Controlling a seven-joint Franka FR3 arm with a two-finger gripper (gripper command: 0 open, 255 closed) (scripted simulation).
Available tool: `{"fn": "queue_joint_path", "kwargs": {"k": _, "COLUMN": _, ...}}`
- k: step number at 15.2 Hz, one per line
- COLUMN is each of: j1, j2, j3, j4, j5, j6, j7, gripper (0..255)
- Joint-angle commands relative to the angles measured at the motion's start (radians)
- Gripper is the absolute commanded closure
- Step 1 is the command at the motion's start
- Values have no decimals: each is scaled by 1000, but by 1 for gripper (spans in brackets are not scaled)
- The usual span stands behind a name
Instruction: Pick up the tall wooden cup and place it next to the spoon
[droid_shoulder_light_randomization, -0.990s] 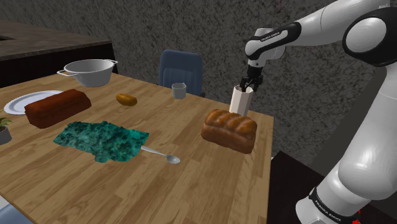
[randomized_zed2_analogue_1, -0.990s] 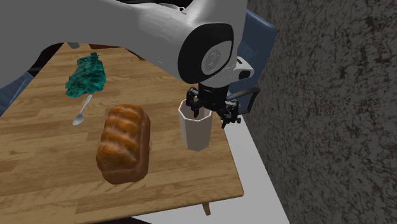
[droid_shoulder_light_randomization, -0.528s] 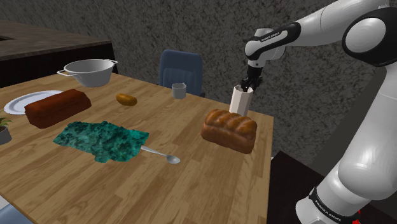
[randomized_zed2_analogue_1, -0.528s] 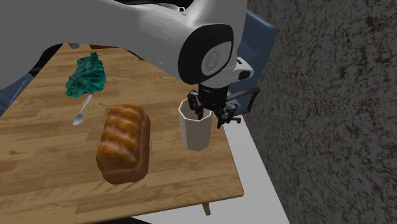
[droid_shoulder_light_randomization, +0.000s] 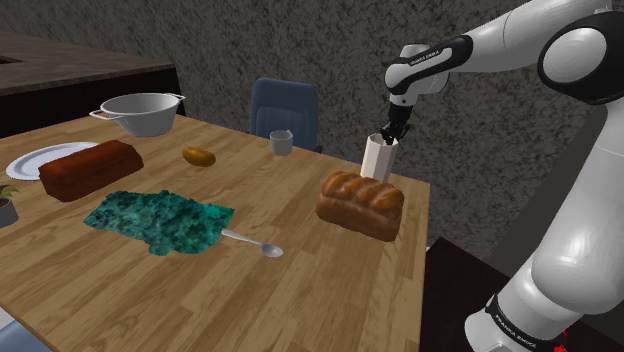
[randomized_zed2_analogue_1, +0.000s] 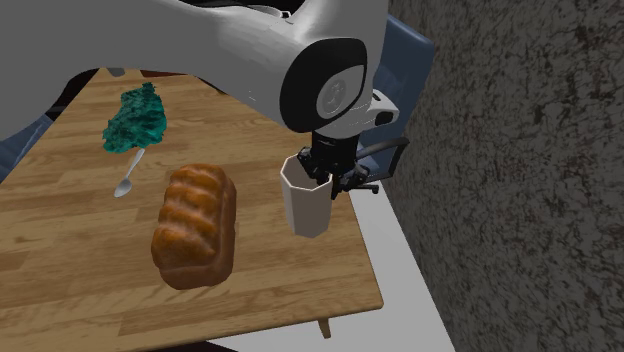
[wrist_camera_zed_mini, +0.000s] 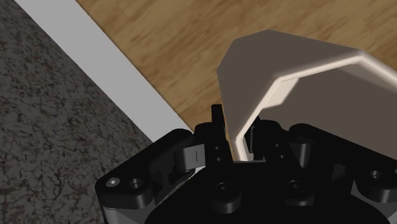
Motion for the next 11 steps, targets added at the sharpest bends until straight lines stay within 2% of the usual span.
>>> {"fn": "queue_joint_path", "kwargs": {"k": 1, "j1": 0, "j2": 0, "j3": 0, "j4": 0, "j5": 0, "j6": 0, "j7": 0, "gripper": 255}}
{"fn": "queue_joint_path", "kwargs": {"k": 11, "j1": 2, "j2": -38, "j3": -2, "j4": 90, "j5": -15, "j6": -126, "j7": 10, "gripper": 255}}
